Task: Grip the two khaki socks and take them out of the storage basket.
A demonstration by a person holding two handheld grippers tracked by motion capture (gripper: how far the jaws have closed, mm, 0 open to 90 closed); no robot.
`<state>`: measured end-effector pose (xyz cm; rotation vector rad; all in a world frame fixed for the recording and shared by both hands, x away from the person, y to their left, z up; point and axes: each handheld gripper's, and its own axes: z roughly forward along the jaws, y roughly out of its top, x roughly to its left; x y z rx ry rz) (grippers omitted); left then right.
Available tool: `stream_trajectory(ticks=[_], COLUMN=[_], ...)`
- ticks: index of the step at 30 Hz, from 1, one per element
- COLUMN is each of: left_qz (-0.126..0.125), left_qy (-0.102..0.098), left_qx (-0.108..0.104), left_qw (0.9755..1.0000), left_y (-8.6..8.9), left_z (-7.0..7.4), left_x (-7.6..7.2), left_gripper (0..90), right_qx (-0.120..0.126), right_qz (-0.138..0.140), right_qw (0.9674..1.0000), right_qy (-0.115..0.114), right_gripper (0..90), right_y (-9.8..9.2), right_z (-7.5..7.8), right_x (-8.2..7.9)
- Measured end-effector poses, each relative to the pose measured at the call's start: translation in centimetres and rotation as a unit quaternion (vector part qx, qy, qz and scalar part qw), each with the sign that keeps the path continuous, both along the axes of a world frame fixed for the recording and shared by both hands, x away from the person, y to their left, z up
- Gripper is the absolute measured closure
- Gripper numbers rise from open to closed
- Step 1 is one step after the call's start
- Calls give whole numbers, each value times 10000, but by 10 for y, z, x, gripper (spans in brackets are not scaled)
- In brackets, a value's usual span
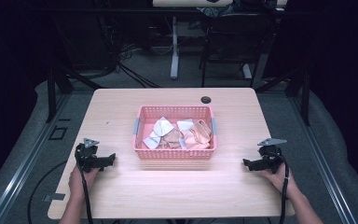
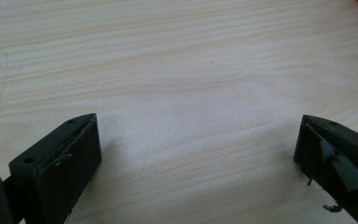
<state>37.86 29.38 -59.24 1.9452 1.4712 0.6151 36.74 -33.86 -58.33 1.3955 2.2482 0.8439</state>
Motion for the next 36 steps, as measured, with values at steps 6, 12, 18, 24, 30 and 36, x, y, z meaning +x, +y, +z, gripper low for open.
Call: stream_trajectory(ticks=[6,12,18,24,30,36], left_qz=[-8,-8,-32,-41,-58,-60], left_qy=[-1,7,8,18,17,-1], left_qx=[4,1,7,3,1,8], left_qw=[10000,10000,10000,10000,10000,10000], left_y=[0,0,0,-1,0,-2], left_z=[0,0,0,0,0,0], left_x=[0,0,0,0,0,0], left_gripper=[4,4,5,4,4,4], right_qx=[3,-2,10,-396,-705,-447], right_qz=[-2,-13,85,184,347,391], right_qw=[10000,10000,10000,9980,9952,9965], right_qy=[-7,-14,20,453,583,587], right_gripper=[0,0,0,0,0,0], right_y=[0,0,-1,2,14,20], right_z=[0,0,0,9,15,37], right_x=[0,0,3,7,9,9])
